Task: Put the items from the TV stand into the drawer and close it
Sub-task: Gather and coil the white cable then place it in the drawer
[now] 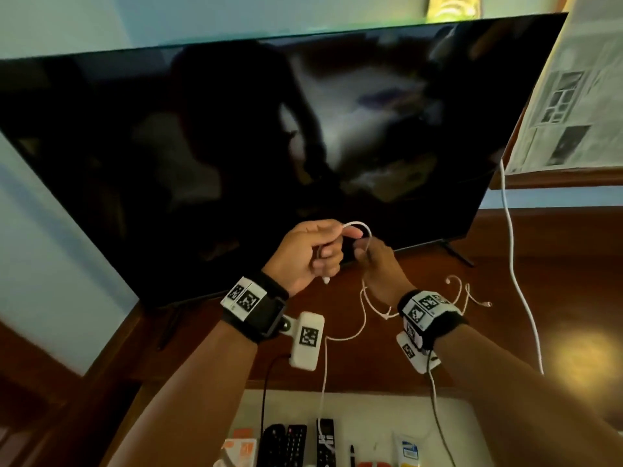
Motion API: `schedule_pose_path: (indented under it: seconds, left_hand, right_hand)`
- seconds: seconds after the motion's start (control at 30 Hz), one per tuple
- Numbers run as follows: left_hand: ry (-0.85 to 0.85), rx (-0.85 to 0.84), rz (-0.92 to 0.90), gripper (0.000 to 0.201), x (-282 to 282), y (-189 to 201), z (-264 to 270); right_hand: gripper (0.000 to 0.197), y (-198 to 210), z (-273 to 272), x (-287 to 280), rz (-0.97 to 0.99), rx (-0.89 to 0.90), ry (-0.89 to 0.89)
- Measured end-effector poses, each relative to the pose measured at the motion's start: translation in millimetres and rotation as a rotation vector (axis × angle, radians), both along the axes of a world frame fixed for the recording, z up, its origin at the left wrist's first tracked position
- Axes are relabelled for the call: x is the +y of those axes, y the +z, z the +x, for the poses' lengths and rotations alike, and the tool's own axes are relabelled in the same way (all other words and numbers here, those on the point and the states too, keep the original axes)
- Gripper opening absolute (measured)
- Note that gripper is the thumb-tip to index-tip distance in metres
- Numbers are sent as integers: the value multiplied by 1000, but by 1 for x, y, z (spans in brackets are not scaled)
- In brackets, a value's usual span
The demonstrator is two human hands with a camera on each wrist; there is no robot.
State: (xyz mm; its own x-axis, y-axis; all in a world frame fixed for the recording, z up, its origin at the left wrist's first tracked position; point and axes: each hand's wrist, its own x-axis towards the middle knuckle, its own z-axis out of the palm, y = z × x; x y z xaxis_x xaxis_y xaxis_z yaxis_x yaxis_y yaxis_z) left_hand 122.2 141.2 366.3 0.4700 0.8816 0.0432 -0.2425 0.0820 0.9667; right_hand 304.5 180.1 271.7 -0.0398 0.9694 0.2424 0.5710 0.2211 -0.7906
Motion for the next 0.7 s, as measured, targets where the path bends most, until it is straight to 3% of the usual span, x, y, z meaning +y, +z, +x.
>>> schedule_pose_path:
  seconds: [0.07, 0.13, 0.2, 0.27, 0.37, 0.43, 0.57, 0.7]
  left_hand:
    - [-73, -71, -53, 32, -10, -1, -5]
    - [-156, -65, -131, 39, -23, -10, -9]
    - [-239, -27, -130, 49, -35, -19, -9]
    - [-276, -89, -65, 45, -40, -19, -4]
    - [-188, -262, 51, 34, -34, -3, 5]
    - [-47, -252, 134, 30, -23, 7, 10]
    - [220, -16, 272, 24, -2, 7, 10]
    - [298, 430, 416, 22, 8, -11, 9]
  right_hand:
    - [29, 15, 3, 9, 27, 97, 3]
    - [23, 35, 9, 13, 46, 115, -24]
    - [21, 49, 12, 13, 128, 12, 3]
    - [14, 54, 8, 7, 144, -147, 103]
    - [12, 45, -2, -11, 20, -341, 265]
    - [22, 42, -9, -26, -6, -451, 310]
    - [16, 41, -15, -55, 47, -487, 394]
    - [20, 50, -12, -67, 126, -595, 406]
